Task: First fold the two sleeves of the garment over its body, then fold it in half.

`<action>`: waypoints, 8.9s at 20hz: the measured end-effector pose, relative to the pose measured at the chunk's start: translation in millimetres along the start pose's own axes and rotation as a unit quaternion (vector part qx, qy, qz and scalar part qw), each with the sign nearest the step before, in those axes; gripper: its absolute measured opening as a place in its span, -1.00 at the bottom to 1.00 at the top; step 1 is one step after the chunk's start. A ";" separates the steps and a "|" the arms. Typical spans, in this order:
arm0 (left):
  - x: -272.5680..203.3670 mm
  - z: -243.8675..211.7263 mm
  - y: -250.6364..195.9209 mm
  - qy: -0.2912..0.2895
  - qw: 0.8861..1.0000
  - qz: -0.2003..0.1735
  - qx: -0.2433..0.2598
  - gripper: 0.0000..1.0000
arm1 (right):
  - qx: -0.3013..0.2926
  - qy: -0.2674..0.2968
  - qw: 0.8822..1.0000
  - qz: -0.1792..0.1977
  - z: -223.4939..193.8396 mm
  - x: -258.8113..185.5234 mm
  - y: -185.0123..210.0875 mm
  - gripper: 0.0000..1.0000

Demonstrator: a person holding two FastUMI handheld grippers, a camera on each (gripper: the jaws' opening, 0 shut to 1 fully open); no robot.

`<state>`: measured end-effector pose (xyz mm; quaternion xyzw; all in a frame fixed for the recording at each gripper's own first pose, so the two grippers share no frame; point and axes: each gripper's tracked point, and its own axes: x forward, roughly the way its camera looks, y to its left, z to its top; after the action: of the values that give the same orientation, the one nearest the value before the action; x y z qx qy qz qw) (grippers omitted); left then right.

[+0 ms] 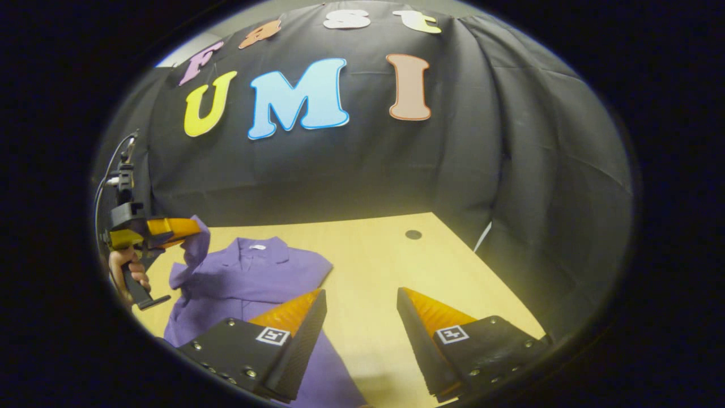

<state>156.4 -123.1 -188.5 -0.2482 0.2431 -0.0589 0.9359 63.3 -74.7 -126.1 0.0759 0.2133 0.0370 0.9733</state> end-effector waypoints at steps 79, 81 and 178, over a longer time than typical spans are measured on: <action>-341.5 -253.1 256.9 0.174 0.963 0.100 0.180 0.89 | 0.002 0.199 0.980 -0.008 -273.1 -95.6 39.8 0.93; -340.2 -257.5 257.0 0.178 0.959 0.100 0.198 1.00 | 0.009 0.198 0.980 -0.010 -275.6 -96.8 40.5 0.97; 9.4 137.1 122.1 -0.098 0.972 0.093 0.193 0.82 | -0.080 -0.110 0.985 0.103 157.4 155.4 181.5 0.66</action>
<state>229.7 40.7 -148.7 -0.0442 0.1566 0.0068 0.9867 263.2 99.6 -18.8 0.0232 0.0920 0.1452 0.9849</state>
